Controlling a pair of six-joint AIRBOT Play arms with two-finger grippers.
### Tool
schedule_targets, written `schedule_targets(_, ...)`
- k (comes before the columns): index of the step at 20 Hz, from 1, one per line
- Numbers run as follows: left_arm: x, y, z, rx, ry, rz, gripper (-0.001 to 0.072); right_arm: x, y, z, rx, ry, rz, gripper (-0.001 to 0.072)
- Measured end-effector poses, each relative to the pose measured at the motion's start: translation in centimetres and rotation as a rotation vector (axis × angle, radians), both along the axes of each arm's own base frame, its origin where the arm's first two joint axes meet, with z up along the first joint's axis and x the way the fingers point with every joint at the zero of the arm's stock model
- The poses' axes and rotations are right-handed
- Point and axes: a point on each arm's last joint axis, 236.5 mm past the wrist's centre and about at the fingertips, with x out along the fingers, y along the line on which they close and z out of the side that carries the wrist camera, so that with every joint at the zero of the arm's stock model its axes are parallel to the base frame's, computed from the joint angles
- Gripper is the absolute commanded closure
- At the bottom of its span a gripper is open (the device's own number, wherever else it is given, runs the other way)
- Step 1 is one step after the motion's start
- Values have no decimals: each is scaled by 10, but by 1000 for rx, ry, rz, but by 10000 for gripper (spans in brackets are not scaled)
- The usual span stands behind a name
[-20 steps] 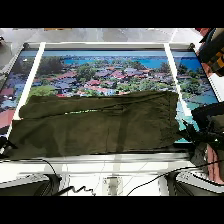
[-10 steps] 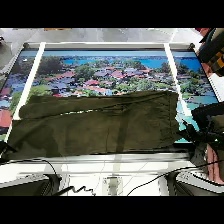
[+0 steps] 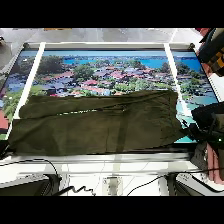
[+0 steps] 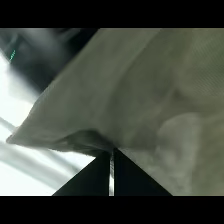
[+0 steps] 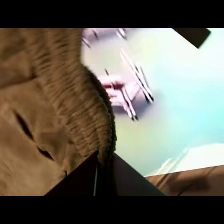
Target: Fold the clothes and pants, and hang the long-sleeved shirts on hangers.
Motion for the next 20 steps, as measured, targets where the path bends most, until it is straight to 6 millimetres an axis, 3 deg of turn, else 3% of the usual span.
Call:
schedule_targets(3,25,9,27,60,-95,-5,674,3,-8,29,-100,-64,-29,682)
schedule_targets(7,44,30,78,234,-195,-32,674,1,-22,70,-272,-145,-72,682)
schedule_targets(13,54,30,148,420,-306,-65,674,-22,-30,124,-457,-169,-138,682)
schedule_targets(16,64,22,159,428,-351,-55,672,-26,-33,139,-492,-179,-171,682)
schedule_targets(17,64,18,156,413,-347,-55,626,-27,-33,140,-495,-176,-176,682)
schedule_targets(19,62,9,144,374,-330,-57,161,-27,-34,142,-494,-176,-185,681)
schedule_targets(20,57,3,133,345,-302,-62,150,-27,-34,142,-492,-173,-188,682)
